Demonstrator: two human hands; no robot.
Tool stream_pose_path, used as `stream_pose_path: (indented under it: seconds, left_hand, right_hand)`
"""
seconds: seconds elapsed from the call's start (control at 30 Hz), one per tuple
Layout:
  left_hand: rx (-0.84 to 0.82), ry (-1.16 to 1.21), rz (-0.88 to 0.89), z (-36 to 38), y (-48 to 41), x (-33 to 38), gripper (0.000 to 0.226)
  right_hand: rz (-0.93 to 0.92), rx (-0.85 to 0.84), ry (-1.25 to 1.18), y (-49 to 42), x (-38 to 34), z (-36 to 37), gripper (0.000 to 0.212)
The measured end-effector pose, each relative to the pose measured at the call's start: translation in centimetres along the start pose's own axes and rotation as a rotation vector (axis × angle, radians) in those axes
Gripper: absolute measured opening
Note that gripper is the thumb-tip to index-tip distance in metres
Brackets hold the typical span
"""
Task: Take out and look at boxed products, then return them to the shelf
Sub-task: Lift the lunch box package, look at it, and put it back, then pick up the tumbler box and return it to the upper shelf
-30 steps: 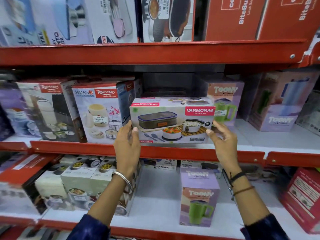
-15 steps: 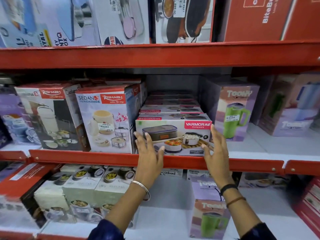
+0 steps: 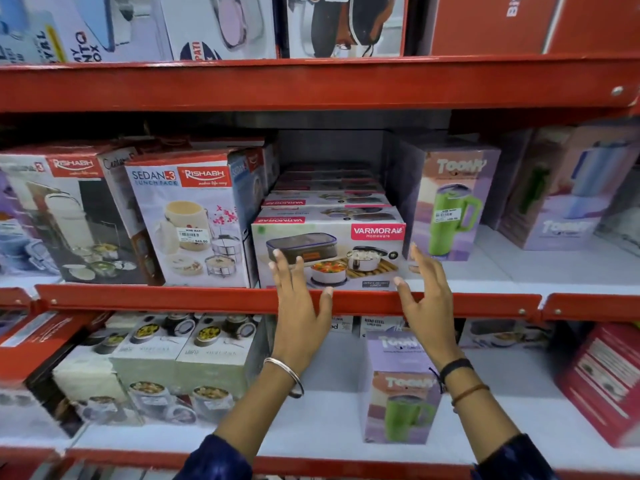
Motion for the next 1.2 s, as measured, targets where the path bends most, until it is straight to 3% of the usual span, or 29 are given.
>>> stream_pose_path:
  seconds: [0.13,0.23,0.4,0.57,0.73,1.07,1.2]
  left_hand:
    - [0.016,0.145,0.134,1.4,3.5,2.0,0.043]
    - [-0.051,0.245,0.115,3.8,6.7,1.6,0.043]
    - [-0.232,0.256,-0.076,9.5,12.0,-1.7,0.047]
    - [-0.444,0.232,-0.348,14.6,14.6,-4.6,0.060]
    - [-0.501,0.255,-0.419,16.9,15.5,-4.9,0.061]
    - [-0.323,0.469,-0.363,12.0,16.9,-1.2,0.041]
    - [-0.244,0.494,-0.336,9.4,16.4,0.8,0.045]
  right_hand:
    - [0.113,0.097,-0.143,3.8,1.5,-2.7,0.040]
    - [0.253,0.127,-0.204,8.2,4.3,-4.4,0.035]
    - [0.532,0.070,-0.140,14.7,10.1,-6.2,0.034]
    - [0.746,-0.221,-0.222,17.0,13.8,-4.9,0.051]
    - [0.743,-0.365,-0.265,17.4,14.9,-3.8,0.053]
    - [0.649,-0.228,-0.368,16.7,11.9,-8.8,0.041]
    - [0.584,-0.150,-0.462,14.4,9.2,-11.2,0.041]
Point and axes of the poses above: each hand's wrist, its own y-axis away from the middle knuckle, its own z-axis out of the palm, x = y × z, the point moved 5 cm from there along -y, towards the middle knuckle, and after that the axes turned 8 degrees about -y, right-handed, at the moved point
